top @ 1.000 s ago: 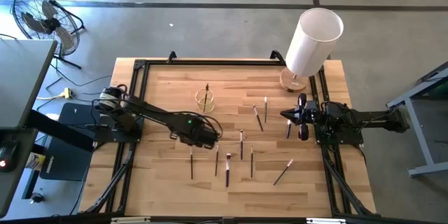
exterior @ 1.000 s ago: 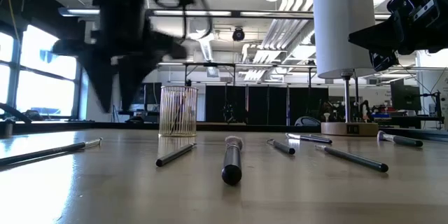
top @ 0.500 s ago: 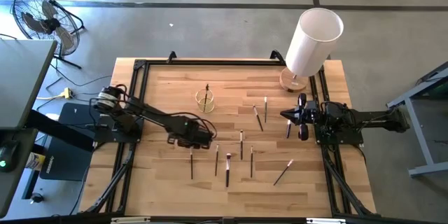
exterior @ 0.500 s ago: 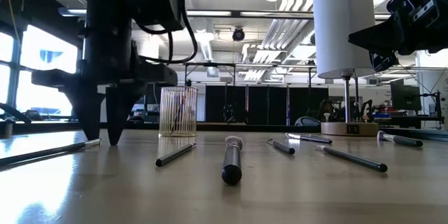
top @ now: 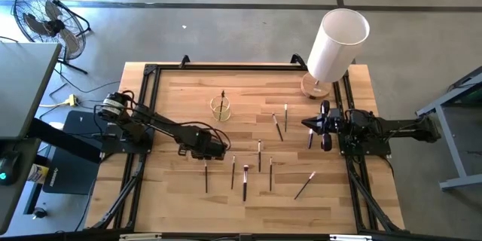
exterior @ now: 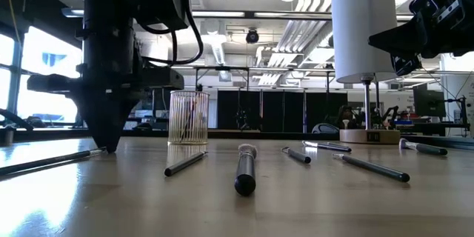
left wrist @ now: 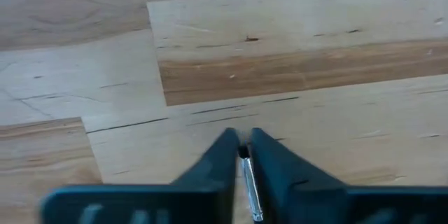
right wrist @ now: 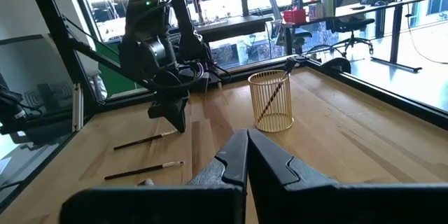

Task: Put items in baskets/containers
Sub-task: Put the makeup brush into the wire organizer

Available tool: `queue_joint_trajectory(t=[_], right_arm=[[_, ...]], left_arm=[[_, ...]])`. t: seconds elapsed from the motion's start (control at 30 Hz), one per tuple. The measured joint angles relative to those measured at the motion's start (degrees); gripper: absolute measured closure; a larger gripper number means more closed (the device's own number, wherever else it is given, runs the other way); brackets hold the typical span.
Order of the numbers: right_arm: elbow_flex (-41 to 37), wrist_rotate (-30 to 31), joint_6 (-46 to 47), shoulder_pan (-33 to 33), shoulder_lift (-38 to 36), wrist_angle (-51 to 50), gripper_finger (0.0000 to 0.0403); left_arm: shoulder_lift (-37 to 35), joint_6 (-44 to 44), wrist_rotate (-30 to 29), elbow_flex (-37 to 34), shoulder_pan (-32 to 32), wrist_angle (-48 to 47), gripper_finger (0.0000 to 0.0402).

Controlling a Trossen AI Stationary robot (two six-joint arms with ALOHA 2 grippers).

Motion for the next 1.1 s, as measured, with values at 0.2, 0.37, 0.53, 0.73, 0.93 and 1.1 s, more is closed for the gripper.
queue_joint_trajectory(t=[0.2, 0.37, 0.53, 0.73, 0.93, 1.1], right_arm=[[0.0, 0.0, 0.0, 0.0, 0.0, 0.0, 0.0398], [0.0, 0.0, 0.0, 0.0, 0.0, 0.0, 0.0398], [0.0, 0.1, 0.0, 0.0, 0.0, 0.0, 0.0398], [0.0, 0.1, 0.0, 0.0, 0.1, -0.1, 0.0398], [0.0, 0.0, 0.0, 0.0, 0.1, -0.1, 0.0398], [0.0, 0.0, 0.0, 0.0, 0.1, -0.1, 0.0398]], left_arm=[[0.1, -0.1, -2.1, 0.0, -0.2, 1.2, 0.0398], [0.7, -1.5, -13.7, 5.9, -2.6, -1.8, 0.04], [0.5, -1.1, -22.9, 11.7, -4.1, -4.2, 0.0401], [0.5, 6.5, -34.5, 21.5, -3.2, -8.5, 0.0401], [0.3, 17.6, -44.6, 32.6, -0.2, -17.2, 0.0401], [-3.3, 30.2, -46.4, 34.1, 5.9, -20.0, 0.0401]])
